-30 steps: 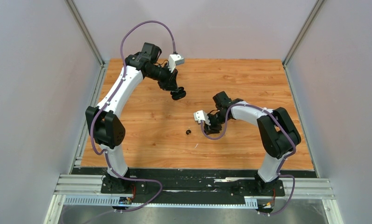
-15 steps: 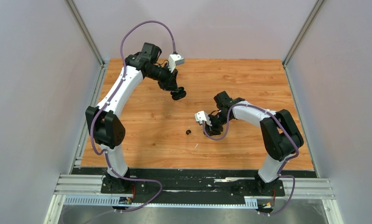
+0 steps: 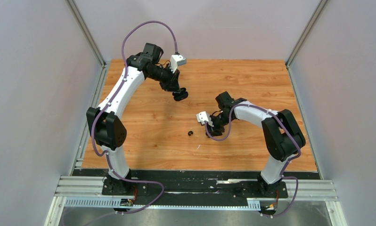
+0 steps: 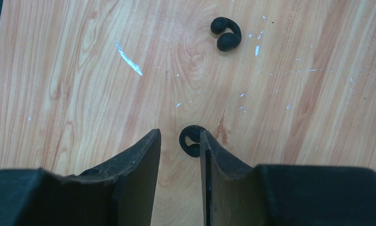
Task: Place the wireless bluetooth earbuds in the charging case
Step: Adjust the right earbud at the center of the board.
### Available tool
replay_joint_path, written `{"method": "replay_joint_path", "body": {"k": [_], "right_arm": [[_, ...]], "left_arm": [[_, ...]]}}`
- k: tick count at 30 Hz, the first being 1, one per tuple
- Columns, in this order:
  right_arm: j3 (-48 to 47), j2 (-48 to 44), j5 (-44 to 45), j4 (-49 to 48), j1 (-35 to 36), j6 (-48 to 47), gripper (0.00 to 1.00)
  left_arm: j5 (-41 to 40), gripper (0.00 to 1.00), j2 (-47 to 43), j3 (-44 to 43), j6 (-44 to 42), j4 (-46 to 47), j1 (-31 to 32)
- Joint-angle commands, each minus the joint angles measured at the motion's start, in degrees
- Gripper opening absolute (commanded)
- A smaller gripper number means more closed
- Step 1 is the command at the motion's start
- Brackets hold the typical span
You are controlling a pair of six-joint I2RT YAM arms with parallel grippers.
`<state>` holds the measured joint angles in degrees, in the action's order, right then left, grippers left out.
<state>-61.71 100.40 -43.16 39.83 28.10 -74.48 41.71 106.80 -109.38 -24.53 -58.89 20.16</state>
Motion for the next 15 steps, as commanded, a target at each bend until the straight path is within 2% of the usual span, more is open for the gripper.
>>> {"method": "replay_joint_path", "body": {"k": [1,15], "right_arm": [[-2.52,1.06,-2.99,0.76,0.38,-1.81,0.35],[-4.04,3.67,-2.55,1.88,0.38,-1.86,0.31]], "left_arm": [[1.25,0.00,-1.43,0.04,0.63,0.18,-0.12],[1.07,0.00,-0.77,-0.29,0.84,0.18,-0.14]]}}
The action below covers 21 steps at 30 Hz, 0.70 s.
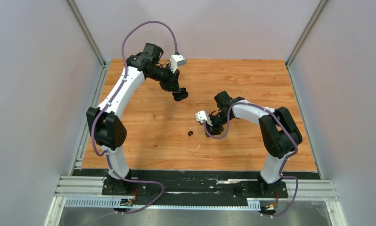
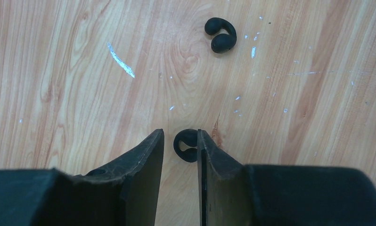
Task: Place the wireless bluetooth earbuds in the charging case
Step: Adjust the right earbud at the center of the board.
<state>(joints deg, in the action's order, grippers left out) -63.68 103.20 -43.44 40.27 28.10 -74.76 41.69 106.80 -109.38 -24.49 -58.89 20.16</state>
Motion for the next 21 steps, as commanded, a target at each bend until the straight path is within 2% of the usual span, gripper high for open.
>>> {"method": "replay_joint_path", "body": {"k": [1,21], "right_arm": [[-2.21,1.11,-2.22,1.63,0.36,-1.59,0.31],[-3.25,3.05,-0.26,4.03,0.37,-2.05,0.34]], "left_arm": [[1.06,0.00,-0.75,-0.34,0.83,0.16,-0.19],[1.31,0.00,0.33,-1.42,1.18,0.19,-0.16]]}}
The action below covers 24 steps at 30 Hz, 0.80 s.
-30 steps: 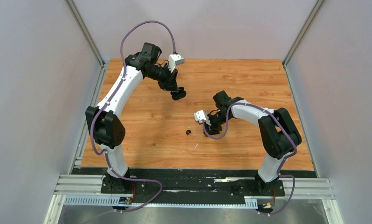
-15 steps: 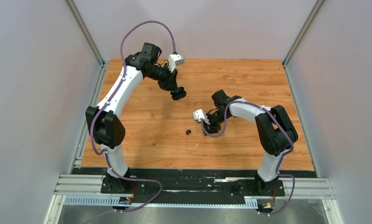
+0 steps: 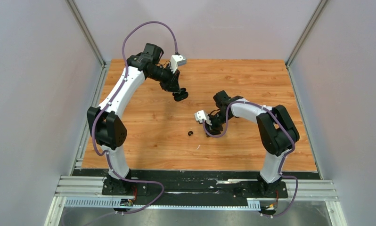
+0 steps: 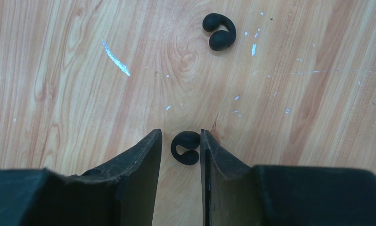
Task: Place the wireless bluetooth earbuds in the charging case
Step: Adjust the right earbud at the center of the board.
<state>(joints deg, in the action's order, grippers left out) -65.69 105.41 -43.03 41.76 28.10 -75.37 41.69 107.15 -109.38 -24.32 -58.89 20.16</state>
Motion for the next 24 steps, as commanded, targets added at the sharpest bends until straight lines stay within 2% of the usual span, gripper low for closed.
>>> {"method": "replay_joint_path", "body": {"k": [1,24], "right_arm": [[-1.28,1.00,-0.58,2.66,0.38,-1.44,0.35],[-4.20,0.78,2.09,1.98,-0.18,-3.25,0.38]], "left_arm": [[1.30,0.00,0.03,-1.44,1.06,0.14,-0.16],[1.41,0.00,-0.16,-1.48,1.51,0.17,-0.14]]}}
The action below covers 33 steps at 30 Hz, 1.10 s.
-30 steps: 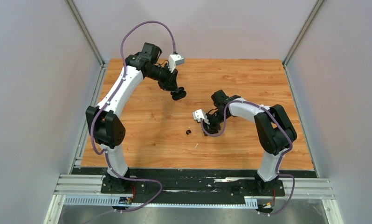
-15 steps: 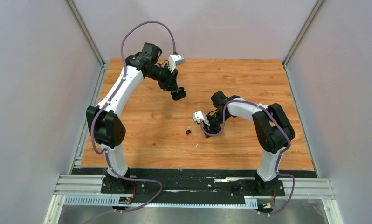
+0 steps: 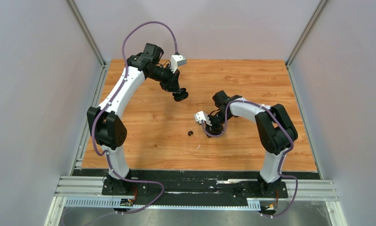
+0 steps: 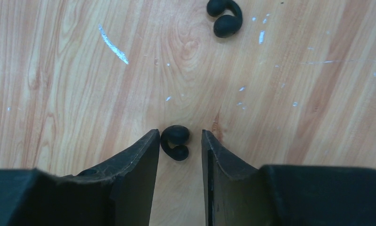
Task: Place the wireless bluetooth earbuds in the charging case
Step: Adjust the right earbud at the center of the board.
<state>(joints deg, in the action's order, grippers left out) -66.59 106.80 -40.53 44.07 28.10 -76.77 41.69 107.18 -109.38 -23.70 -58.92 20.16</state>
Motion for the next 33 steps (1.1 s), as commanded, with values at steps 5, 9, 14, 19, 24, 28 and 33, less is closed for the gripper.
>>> {"method": "replay_joint_path", "body": {"k": [5,9,14,19,24,28,33], "right_arm": [[-4.90,-0.98,-0.49,-1.20,-0.50,-1.46,0.38],[-5.13,-0.90,-0.51,-1.23,-0.50,-1.08,0.36],[-4.99,-0.86,-0.38,-1.17,-0.50,-0.23,0.29],[-5.03,-0.64,0.51,-1.25,-0.50,0.51,0.22],[-5.22,-0.68,1.32,-1.26,-0.50,1.28,0.20],[-5.53,-0.25,1.96,-1.36,-0.50,2.27,0.18],[-5.88,0.20,3.16,-2.01,-0.50,4.09,0.19]], "left_arm": [[1.59,0.00,-0.01,-1.52,1.05,0.40,-0.19],[1.70,0.00,-0.03,-1.70,1.12,0.49,-0.18],[1.88,0.00,0.20,-1.67,1.23,0.60,-0.20],[1.90,0.00,0.32,-1.99,1.40,0.64,-0.19],[2.14,0.00,0.49,-2.17,1.52,0.71,-0.14],[2.09,0.00,0.49,-2.20,1.65,0.77,-0.14],[2.15,0.00,0.45,-2.10,1.73,0.79,-0.14]]}}
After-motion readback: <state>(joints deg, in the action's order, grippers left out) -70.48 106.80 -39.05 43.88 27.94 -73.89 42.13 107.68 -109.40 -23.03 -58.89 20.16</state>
